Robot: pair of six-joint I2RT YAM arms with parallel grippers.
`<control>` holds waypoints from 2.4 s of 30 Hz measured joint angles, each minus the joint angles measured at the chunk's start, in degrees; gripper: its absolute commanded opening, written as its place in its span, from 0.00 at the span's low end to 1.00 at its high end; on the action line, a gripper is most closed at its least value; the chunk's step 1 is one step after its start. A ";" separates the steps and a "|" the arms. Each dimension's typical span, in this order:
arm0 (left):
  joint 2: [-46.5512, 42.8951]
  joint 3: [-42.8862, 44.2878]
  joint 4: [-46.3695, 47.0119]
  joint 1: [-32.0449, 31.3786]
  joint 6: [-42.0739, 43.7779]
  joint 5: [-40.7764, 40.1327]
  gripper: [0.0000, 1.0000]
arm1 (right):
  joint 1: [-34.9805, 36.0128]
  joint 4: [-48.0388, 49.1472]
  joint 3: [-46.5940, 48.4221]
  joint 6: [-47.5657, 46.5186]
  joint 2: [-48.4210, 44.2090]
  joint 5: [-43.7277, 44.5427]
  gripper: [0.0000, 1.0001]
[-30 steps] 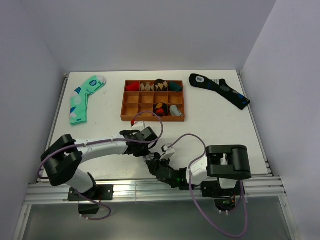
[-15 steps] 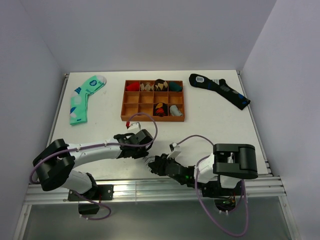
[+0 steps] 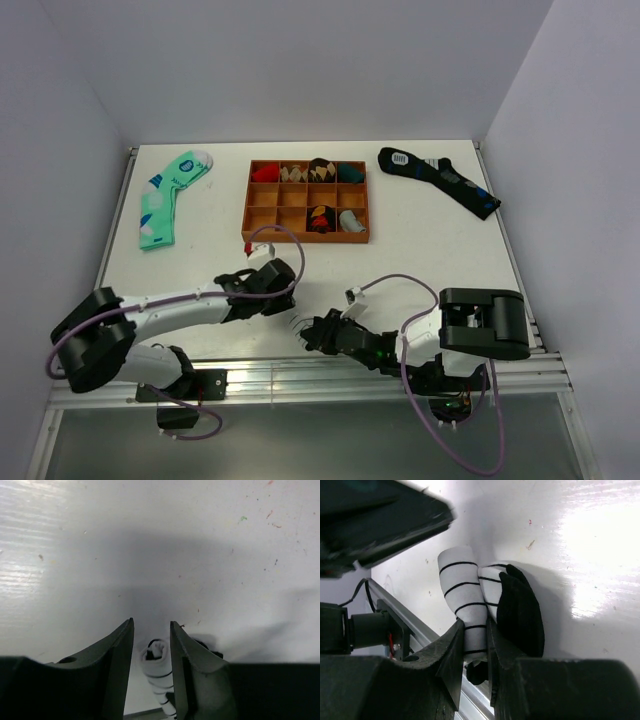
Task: Roll the socks
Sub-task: Roll the sock at the center of the board.
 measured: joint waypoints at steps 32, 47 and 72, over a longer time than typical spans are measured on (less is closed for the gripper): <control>-9.66 -12.68 7.98 -1.68 -5.49 3.19 0.44 | -11.80 20.81 -1.55 10.16 13.05 -19.63 0.00; -18.14 -14.12 3.43 -2.36 -9.14 3.82 0.45 | -16.22 17.31 5.38 9.79 15.76 -21.84 0.00; -12.72 2.80 -2.58 12.24 6.25 7.78 0.43 | -14.75 -0.13 6.71 -17.09 2.64 -13.77 0.00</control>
